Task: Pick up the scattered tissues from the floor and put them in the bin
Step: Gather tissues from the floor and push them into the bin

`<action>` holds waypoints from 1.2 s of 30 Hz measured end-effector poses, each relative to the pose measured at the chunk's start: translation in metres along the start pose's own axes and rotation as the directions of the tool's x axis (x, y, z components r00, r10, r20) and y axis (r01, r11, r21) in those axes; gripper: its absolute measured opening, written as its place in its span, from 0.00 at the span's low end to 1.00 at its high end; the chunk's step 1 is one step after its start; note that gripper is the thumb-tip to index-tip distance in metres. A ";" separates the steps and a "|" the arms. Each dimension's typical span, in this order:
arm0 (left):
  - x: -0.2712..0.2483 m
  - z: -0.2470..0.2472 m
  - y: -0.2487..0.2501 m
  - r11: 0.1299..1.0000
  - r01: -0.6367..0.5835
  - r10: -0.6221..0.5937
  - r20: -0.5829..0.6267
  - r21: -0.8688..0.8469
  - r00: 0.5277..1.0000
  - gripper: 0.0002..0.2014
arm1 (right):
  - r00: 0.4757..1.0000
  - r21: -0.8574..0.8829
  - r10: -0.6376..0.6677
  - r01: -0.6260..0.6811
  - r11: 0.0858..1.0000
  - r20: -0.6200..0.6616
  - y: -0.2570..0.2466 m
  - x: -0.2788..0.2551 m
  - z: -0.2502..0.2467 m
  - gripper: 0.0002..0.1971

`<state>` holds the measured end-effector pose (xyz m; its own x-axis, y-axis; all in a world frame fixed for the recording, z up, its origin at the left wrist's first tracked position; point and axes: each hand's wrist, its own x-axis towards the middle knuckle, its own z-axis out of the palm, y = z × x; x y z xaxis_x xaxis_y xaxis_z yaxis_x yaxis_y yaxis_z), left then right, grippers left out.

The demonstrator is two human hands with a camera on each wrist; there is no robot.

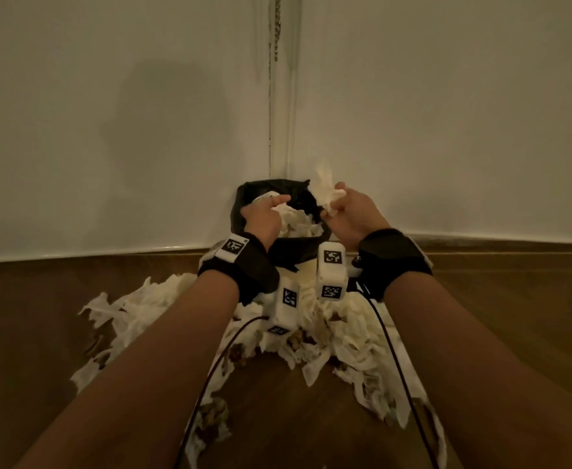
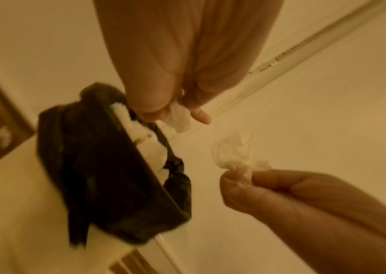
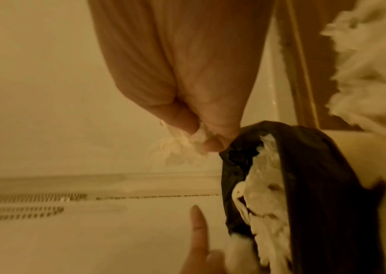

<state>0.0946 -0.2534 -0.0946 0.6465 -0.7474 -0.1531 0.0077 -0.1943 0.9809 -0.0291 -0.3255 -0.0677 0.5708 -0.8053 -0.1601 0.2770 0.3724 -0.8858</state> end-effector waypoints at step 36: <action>-0.020 -0.070 -0.078 0.513 -0.273 0.509 -0.033 0.814 0.860 0.16 | 0.785 -0.925 -0.490 0.348 -0.154 0.378 0.105 -0.013 0.041 0.12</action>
<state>0.1344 -0.1789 -0.1601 0.5851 -0.7210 0.3713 -0.7931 -0.4130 0.4478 0.0243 -0.2564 -0.1407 0.6046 -0.6408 0.4731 -0.5585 -0.7645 -0.3218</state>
